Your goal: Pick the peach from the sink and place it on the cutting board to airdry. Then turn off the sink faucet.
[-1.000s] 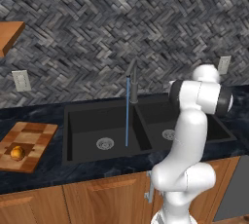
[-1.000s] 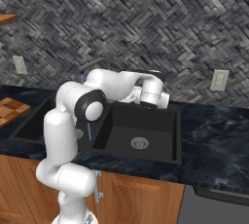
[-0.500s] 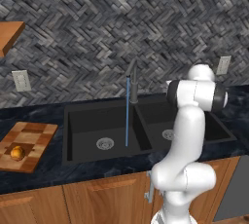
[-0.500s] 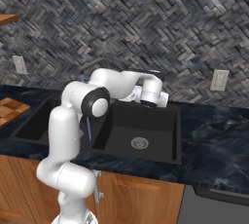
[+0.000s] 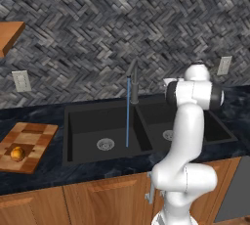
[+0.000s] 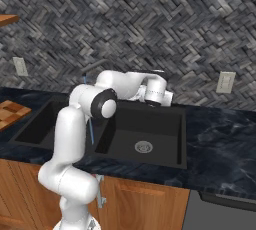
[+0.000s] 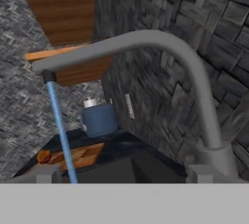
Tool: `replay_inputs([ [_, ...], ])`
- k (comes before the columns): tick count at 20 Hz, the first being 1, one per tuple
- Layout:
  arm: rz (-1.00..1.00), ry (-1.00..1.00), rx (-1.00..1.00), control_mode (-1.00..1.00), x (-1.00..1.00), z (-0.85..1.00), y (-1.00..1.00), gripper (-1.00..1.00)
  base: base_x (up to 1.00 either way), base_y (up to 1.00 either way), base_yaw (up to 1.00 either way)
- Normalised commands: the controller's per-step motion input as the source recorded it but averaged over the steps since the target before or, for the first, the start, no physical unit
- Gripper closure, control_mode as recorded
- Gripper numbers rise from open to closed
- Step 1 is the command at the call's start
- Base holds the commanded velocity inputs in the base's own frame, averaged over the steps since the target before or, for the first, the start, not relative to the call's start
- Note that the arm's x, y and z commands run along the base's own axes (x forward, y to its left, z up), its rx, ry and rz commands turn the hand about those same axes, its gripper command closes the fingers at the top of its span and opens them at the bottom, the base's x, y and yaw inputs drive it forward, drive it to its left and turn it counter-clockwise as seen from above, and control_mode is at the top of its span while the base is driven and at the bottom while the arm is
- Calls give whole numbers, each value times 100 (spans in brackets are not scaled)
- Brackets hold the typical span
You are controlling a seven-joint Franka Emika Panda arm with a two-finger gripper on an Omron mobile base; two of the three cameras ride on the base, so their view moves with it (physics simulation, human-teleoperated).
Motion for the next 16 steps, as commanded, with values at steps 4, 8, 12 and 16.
replay_inputs([
  [4, 0, 0, 0, -100, 38, -11, 8, -100, 0, 0, 0],
  [8, 0, 0, 0, -100, 36, -16, 1, -100, 0, 0, 0],
  [12, 0, 0, 0, -100, 30, -14, 0, -100, 0, 0, 0],
  [16, 2, 0, 0, -100, 24, -5, 6, -100, 0, 0, 0],
])
